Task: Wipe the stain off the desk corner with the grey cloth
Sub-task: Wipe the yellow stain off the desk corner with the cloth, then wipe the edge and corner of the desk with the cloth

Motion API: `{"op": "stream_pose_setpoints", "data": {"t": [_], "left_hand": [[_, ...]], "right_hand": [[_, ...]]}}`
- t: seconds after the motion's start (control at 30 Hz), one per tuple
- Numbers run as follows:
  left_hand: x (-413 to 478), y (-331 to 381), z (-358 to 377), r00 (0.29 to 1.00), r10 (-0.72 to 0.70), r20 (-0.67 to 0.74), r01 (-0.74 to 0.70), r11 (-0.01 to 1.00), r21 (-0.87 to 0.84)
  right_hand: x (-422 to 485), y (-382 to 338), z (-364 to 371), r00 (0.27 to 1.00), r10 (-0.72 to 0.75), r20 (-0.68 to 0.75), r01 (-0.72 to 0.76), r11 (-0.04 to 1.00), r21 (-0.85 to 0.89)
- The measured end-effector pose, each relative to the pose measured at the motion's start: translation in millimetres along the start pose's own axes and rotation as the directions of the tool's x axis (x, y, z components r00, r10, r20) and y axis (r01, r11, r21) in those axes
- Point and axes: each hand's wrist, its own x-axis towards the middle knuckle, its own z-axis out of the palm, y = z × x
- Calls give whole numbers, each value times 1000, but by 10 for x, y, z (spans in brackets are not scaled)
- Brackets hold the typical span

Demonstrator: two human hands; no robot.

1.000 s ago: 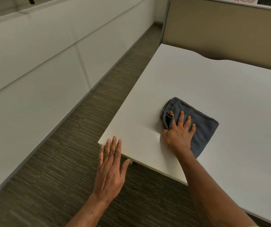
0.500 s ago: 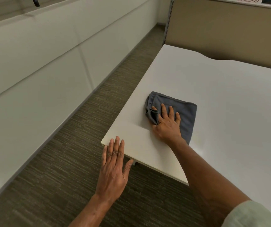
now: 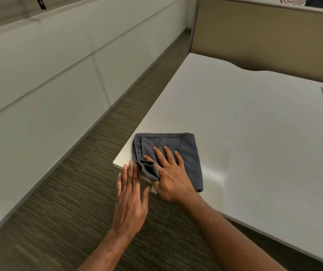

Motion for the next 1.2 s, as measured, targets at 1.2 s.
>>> {"op": "stream_pose_setpoints", "data": {"t": [1.2], "left_hand": [[-793,813,-71,998,-59,-17,60,997,50]], "right_hand": [[-1894,336,-224,692,722,11,-401,371,838]]}}
